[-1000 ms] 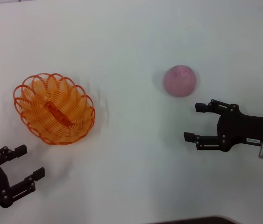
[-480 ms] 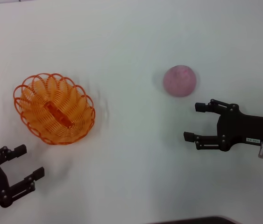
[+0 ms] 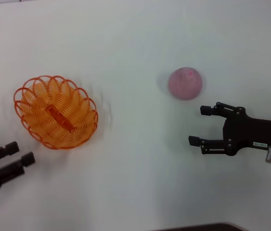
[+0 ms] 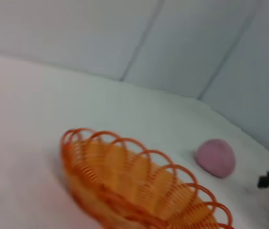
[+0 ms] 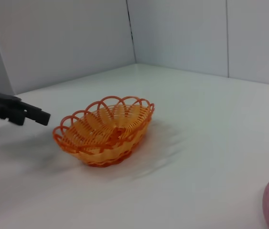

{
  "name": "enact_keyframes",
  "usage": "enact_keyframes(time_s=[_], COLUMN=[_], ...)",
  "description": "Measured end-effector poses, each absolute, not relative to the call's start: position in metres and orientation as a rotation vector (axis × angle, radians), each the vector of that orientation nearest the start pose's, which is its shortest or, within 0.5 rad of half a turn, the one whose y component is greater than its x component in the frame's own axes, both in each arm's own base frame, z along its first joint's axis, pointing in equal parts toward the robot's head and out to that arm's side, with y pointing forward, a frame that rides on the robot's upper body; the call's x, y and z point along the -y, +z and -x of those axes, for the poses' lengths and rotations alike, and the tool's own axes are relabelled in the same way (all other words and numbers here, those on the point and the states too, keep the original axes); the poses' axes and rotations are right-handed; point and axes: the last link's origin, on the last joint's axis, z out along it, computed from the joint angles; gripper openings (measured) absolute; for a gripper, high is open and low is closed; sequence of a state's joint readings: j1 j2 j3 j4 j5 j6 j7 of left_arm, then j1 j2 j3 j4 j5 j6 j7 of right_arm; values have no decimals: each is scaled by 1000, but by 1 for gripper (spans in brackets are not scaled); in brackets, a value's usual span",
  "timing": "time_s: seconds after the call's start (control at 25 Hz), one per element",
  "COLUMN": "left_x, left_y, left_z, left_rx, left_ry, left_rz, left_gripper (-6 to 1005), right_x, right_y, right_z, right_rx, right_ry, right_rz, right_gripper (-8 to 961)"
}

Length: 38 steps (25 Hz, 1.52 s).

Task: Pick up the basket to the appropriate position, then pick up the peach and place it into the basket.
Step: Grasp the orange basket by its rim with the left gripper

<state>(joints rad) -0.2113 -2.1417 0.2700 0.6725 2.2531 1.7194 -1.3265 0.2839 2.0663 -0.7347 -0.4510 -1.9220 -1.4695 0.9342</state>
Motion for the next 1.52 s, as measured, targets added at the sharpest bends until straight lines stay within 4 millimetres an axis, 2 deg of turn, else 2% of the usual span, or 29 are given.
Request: enact_keyframes(time_s=[0.12, 0.24, 0.48, 0.64, 0.92, 1.24, 1.44, 1.52], left_x=[-208, -214, -225, -244, -283, -327, -351, -363], left_y=[11, 14, 18, 24, 39, 48, 48, 48], left_z=[363, 363, 363, 366, 358, 336, 320, 305], left_rx=[1280, 1350, 1375, 1384, 1320, 1231, 1145, 1093], left_ry=[-738, -724, -714, -665, -601, -478, -309, -200], left_rz=[2381, 2374, 2349, 2297, 2295, 2368, 2422, 2459], left_gripper=[705, 705, 705, 705, 704, 704, 704, 704], right_x=[-242, -243, -243, -243, -245, -245, -246, -246], right_y=[-32, -32, -31, -31, -30, -30, -29, -29], right_z=[-344, -344, -344, -344, -343, -343, -342, -341], right_rx=[-563, -562, -561, -559, -554, -555, -547, -545], right_ry=[591, 590, 588, 589, 586, 587, 589, 590], right_rz=[2631, 2631, 2631, 2631, 2630, 2630, 2630, 2631], right_gripper=[951, 951, 950, 950, 949, 948, 947, 947])
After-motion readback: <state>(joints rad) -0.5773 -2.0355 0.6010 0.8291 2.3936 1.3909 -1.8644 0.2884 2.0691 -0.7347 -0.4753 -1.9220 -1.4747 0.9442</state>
